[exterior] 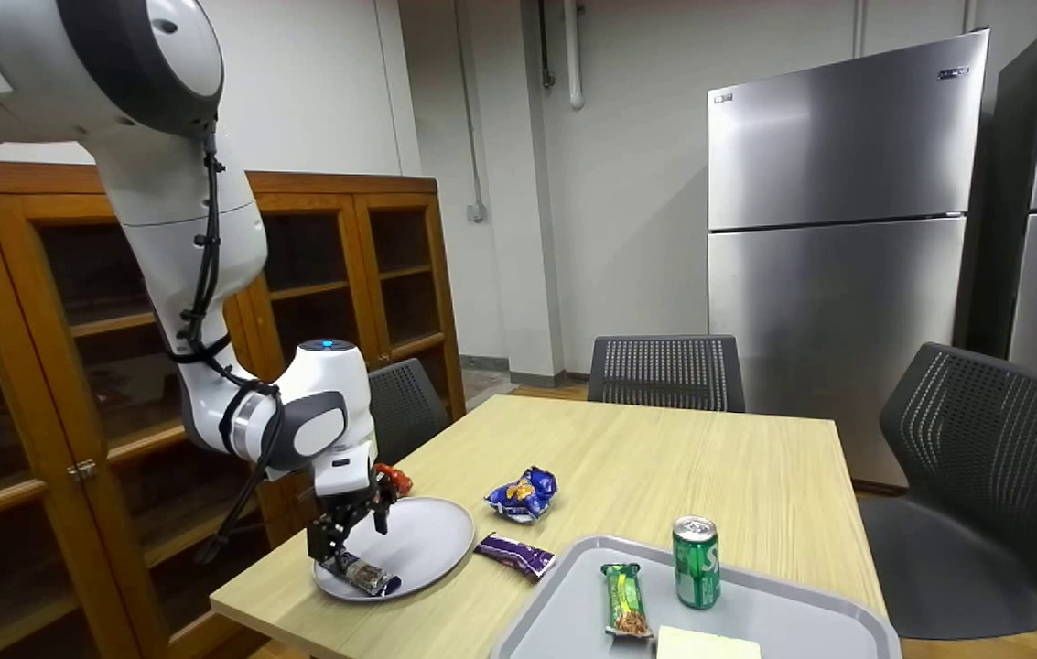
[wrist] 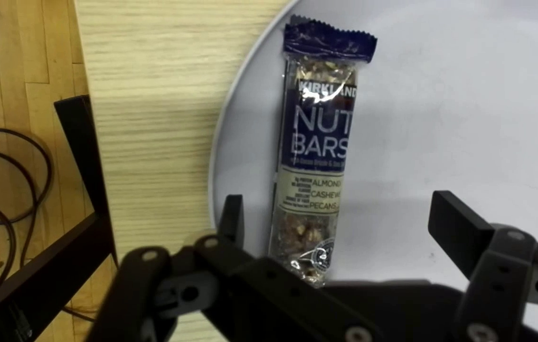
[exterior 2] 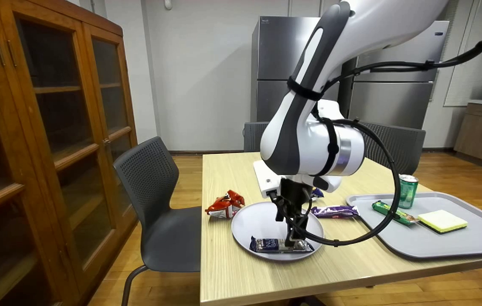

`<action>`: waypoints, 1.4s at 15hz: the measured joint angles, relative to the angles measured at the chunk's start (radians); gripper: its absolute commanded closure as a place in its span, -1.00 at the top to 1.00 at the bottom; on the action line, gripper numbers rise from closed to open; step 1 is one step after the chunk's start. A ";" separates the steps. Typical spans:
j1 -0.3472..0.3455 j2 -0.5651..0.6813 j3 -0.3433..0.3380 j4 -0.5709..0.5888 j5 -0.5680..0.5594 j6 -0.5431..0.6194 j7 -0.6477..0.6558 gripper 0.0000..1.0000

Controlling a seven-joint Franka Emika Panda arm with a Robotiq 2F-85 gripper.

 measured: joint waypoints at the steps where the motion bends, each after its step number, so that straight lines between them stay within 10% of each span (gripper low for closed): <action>1: 0.000 0.000 0.003 0.000 0.000 0.000 0.002 1.00; 21: -0.011 0.049 0.019 0.021 0.000 0.036 0.020 1.00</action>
